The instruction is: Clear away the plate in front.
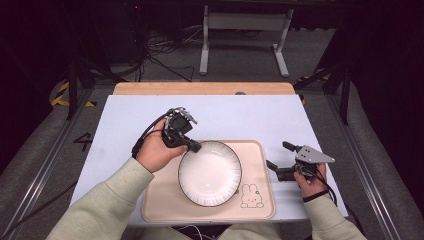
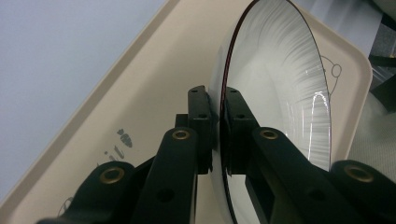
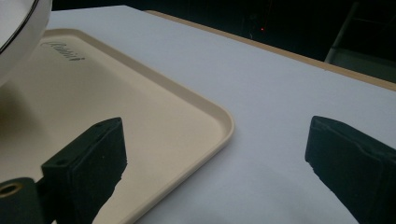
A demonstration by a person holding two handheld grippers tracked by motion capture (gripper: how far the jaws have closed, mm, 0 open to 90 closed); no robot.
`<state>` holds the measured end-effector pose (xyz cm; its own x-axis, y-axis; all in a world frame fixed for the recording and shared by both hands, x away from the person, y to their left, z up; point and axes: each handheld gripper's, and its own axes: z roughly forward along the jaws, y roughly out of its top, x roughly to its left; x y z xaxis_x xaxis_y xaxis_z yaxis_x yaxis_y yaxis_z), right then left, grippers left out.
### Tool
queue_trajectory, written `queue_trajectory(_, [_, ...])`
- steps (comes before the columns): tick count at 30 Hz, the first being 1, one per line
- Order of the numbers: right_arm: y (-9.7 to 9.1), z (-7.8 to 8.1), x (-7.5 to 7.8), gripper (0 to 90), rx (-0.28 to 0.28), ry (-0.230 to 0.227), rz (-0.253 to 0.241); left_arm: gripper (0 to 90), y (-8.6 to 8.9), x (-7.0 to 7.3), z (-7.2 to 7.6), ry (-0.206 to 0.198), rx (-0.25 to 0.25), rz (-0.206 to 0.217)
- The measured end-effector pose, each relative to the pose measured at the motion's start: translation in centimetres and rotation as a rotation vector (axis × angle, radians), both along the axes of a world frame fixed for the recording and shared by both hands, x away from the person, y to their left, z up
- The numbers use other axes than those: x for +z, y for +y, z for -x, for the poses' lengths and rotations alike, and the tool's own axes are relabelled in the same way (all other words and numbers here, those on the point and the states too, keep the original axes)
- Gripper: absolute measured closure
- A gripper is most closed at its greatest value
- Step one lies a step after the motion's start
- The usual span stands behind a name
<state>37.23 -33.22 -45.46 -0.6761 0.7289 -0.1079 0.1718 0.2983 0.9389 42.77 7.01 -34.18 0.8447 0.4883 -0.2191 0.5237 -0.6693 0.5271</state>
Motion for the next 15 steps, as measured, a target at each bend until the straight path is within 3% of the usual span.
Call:
queue_trajectory(8, [0.0,0.0,0.0,5.6,0.000,0.000,-0.001,84.1,-0.4,-0.7,-0.2,0.006,-0.013,-0.014])
queue_trajectory(15, [0.0,0.0,0.0,5.6,0.001,0.001,-0.001,83.9,-0.2,-1.1,-0.7,0.019,-0.007,-0.002])
